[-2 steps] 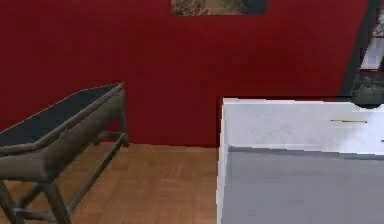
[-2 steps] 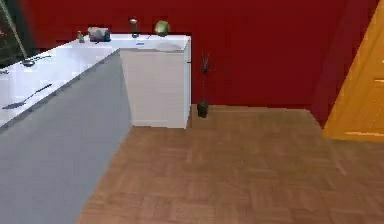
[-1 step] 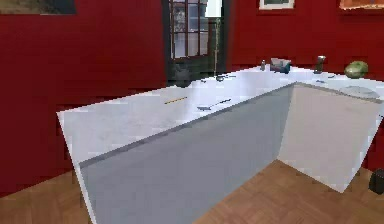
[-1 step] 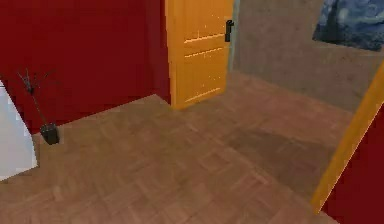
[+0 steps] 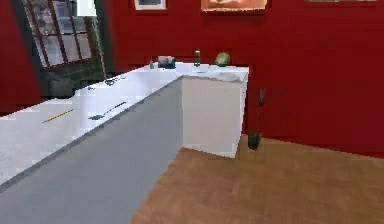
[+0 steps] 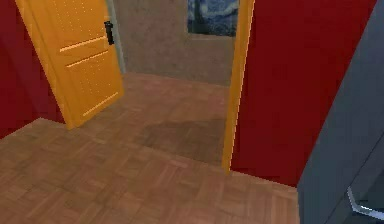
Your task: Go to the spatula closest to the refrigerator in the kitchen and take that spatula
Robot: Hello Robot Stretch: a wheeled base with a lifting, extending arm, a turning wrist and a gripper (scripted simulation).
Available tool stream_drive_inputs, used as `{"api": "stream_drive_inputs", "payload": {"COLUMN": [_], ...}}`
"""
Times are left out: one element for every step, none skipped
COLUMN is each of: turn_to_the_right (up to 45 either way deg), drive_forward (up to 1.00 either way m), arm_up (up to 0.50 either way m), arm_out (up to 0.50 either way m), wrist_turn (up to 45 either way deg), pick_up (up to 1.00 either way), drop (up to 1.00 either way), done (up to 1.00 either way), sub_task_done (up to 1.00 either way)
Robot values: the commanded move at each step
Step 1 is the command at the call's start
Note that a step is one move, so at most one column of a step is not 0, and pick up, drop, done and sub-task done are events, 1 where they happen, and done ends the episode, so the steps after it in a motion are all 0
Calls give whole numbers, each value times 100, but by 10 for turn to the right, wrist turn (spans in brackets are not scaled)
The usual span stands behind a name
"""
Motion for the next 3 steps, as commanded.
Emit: {"api": "stream_drive_inputs", "payload": {"turn_to_the_right": [0, -450, -450], "drive_forward": [45, 0, 0], "arm_up": [0, 0, 0], "arm_out": [0, 0, 0], "wrist_turn": [0, 0, 0], "pick_up": [0, 0, 0], "drop": [0, 0, 0], "done": [0, 0, 0], "sub_task_done": [0, 0, 0]}}
